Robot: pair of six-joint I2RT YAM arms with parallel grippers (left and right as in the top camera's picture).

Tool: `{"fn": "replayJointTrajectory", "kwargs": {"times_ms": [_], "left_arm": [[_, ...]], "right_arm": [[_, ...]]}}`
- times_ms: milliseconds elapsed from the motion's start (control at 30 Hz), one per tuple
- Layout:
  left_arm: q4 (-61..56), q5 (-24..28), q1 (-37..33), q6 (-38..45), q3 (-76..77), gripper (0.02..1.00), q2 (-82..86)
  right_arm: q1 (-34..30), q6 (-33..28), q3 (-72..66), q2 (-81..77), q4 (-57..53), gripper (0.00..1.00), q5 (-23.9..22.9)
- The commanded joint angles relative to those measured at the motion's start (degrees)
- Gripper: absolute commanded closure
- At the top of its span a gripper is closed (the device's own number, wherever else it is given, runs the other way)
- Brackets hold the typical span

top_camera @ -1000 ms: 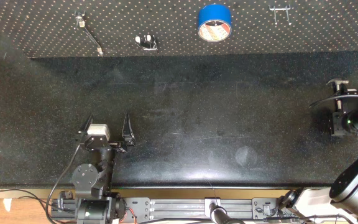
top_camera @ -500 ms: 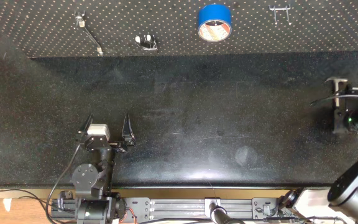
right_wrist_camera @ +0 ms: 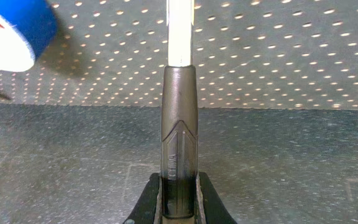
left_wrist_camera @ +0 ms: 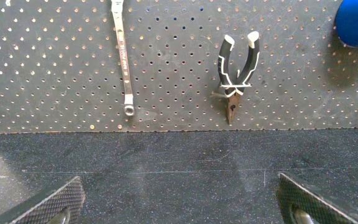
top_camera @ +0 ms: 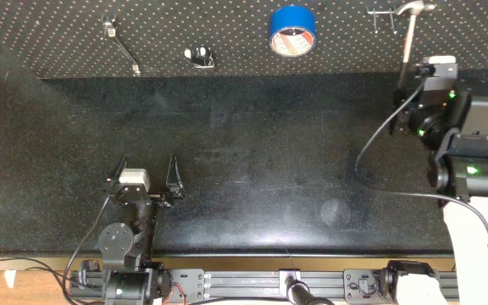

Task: Place Tools Onto Pegboard

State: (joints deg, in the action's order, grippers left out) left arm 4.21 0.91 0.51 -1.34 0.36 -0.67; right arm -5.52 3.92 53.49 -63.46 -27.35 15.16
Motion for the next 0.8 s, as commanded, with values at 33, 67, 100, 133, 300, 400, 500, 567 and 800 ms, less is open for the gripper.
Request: {"fn": "replayJointTrajectory", "kwargs": {"times_ms": [33, 67, 100, 133, 300, 400, 500, 567, 800], "left_arm": [[0.48, -0.22, -0.31, -0.09, -0.04, 0.023, 0.46], [0.5, -0.2, -0.31, -0.09, -0.04, 0.023, 0.46], [0.48, -0.2, -0.31, -0.09, -0.04, 0.023, 0.46], [0.48, -0.2, -0.31, -0.09, -0.04, 0.023, 0.46], [0.48, -0.2, -0.31, -0.09, -0.04, 0.025, 0.46], [0.48, -0.2, -0.31, -0.09, -0.04, 0.023, 0.46], [0.5, -0.2, -0.31, -0.09, -0.04, 0.023, 0.46], [0.48, -0.22, -0.31, -0.09, -0.04, 0.023, 0.46], [0.5, -0.2, -0.31, -0.09, -0.04, 0.02, 0.46]], "right_arm": [[2.95, 1.01, 0.02, -1.25, 1.05, 0.925, -1.18], [3.34, 1.01, 0.02, -1.62, 1.36, 0.925, -1.18], [3.37, 0.98, 0.02, -2.16, 1.57, 0.925, -1.18], [3.37, 1.01, 0.02, -2.71, 1.75, 0.925, -1.18], [3.37, 0.96, 0.02, -6.95, 2.89, 0.925, -1.18], [3.37, 0.72, 0.02, -8.63, 3.67, 0.925, -1.18], [3.37, 0.72, 0.02, -9.46, 3.96, 0.923, -1.18], [3.37, 0.26, 0.02, -9.53, 3.96, 0.921, -1.2], [3.58, -0.13, 0.02, -10.23, 5.27, 0.923, -2.71]]}}
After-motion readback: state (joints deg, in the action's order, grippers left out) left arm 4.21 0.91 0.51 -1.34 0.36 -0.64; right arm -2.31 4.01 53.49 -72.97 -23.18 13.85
